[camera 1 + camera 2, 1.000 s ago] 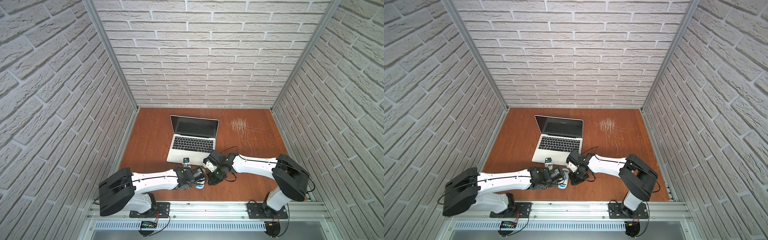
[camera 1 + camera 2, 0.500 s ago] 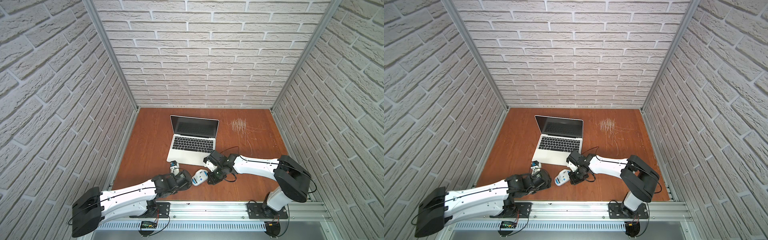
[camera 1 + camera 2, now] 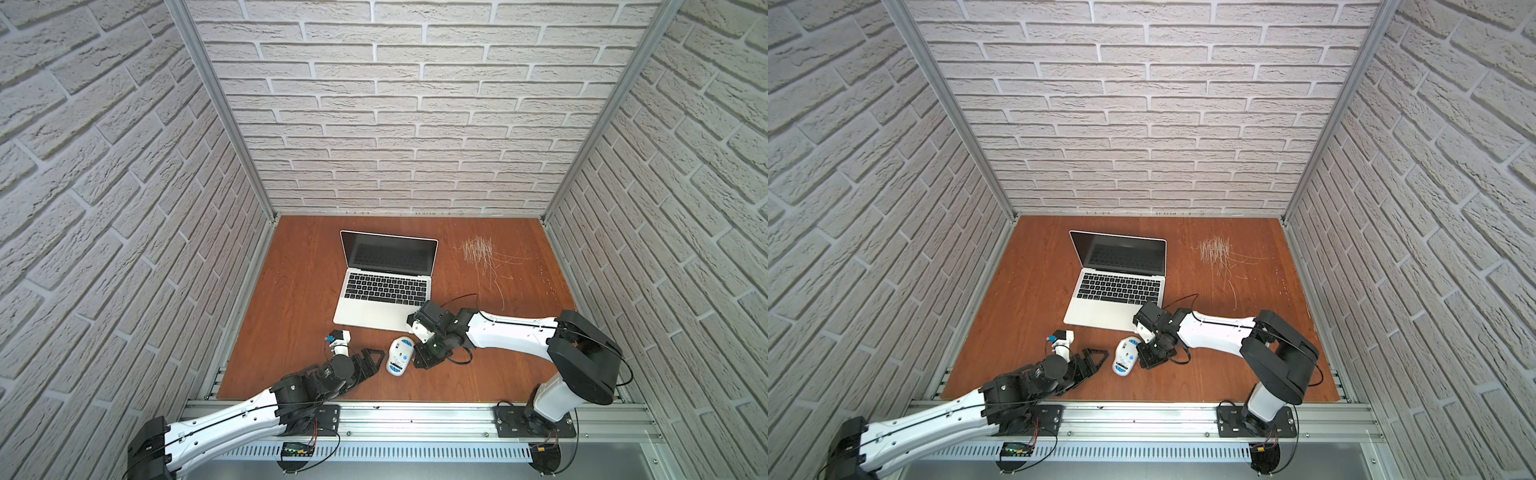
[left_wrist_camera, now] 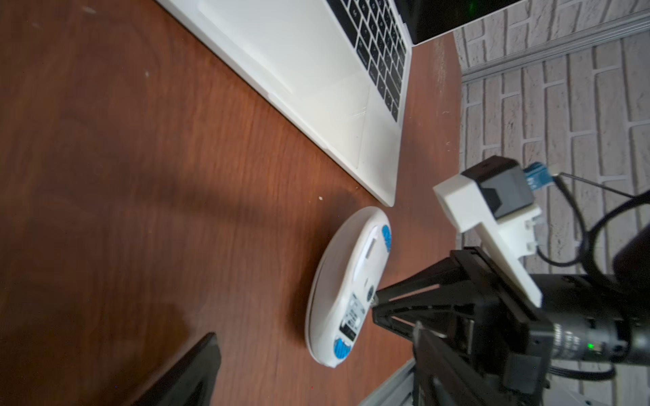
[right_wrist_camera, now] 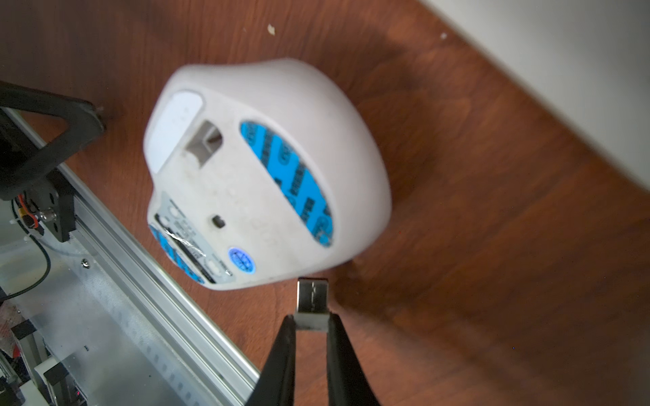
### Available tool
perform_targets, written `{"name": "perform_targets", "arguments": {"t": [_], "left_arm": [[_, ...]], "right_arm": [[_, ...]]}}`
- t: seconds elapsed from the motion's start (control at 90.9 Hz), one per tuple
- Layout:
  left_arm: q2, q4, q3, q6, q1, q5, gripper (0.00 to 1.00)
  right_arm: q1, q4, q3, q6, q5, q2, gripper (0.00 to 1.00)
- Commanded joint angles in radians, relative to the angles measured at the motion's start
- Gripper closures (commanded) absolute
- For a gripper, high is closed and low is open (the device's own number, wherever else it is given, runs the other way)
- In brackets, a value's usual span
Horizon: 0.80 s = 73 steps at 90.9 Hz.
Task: Remove the wireless mouse receiver from the laptop
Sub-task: Adjust the mouse at the center of the board.
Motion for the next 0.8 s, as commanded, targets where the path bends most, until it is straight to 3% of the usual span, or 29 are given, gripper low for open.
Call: {"name": "perform_targets", "arguments": {"t": [0.0,0.363,0.792], "left_arm": [[-0.074,-0.057,-0.057,-0.047,-0.005,0.004,0.14],[-0.376,-0.323,-0.069,-0.076,-0.003,-0.052,0.19],[-0.36,-0.354,-0.07,-0.085,-0.004,-0.058,0.18]], "right_arm": [[0.006,0.016,-0.011,0.013,0.001,-0.007,0.97],[0.083,0.034,-0.046,0.07,0.047,-0.057,0.97],[0.165,0.096,0.001,0.108,0.059,0.024,0.97]]}}
